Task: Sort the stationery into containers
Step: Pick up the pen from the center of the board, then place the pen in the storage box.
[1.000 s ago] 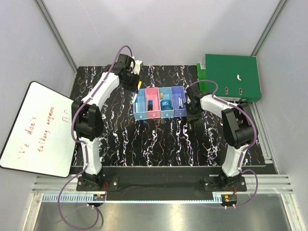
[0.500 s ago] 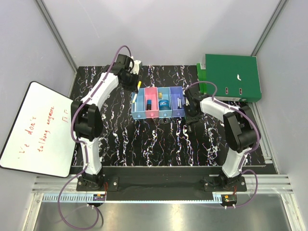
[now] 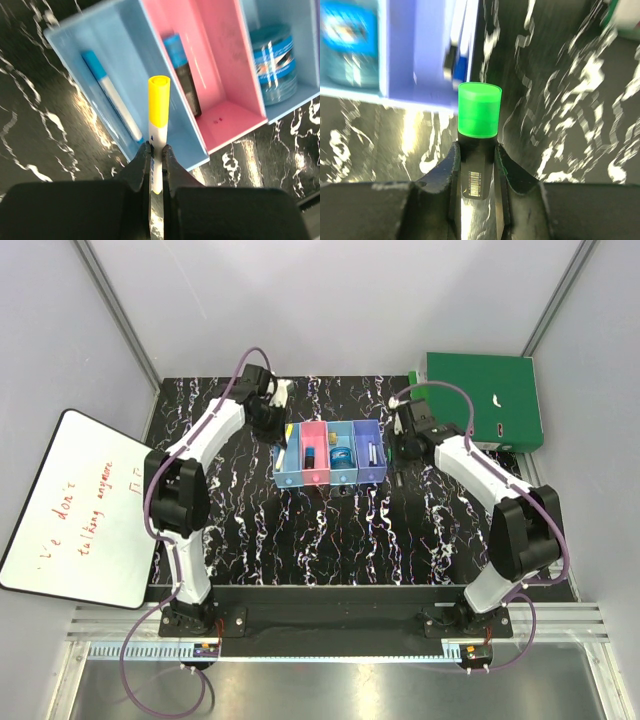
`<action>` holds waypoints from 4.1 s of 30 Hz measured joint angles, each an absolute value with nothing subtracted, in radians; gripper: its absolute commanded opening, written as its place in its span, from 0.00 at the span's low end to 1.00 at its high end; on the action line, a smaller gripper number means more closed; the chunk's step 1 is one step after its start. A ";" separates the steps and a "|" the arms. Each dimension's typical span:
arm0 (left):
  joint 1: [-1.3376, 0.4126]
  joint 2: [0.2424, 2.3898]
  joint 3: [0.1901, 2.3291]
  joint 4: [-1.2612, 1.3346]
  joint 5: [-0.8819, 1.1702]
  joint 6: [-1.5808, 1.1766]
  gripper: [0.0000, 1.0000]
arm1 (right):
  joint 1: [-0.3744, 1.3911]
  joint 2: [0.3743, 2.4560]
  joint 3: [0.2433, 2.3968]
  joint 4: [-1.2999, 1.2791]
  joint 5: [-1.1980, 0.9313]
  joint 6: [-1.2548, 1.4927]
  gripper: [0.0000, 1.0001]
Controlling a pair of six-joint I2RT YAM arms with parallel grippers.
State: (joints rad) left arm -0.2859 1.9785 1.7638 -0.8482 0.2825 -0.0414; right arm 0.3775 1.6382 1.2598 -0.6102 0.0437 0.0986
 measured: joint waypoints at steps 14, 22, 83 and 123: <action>-0.286 2.115 1.831 -0.871 0.294 -0.094 0.00 | 0.367 1.694 1.550 -0.543 0.032 0.074 0.00; -0.286 2.131 1.889 -0.865 0.293 -0.104 0.00 | 0.368 1.703 1.552 -0.543 0.025 0.064 0.00; -0.179 1.891 1.831 -0.772 0.356 -0.031 0.34 | 0.641 2.212 1.974 -0.482 -0.065 0.067 0.00; -0.153 1.757 1.773 -0.766 0.371 0.055 0.99 | 0.660 2.154 1.915 -0.484 -0.062 -0.009 1.00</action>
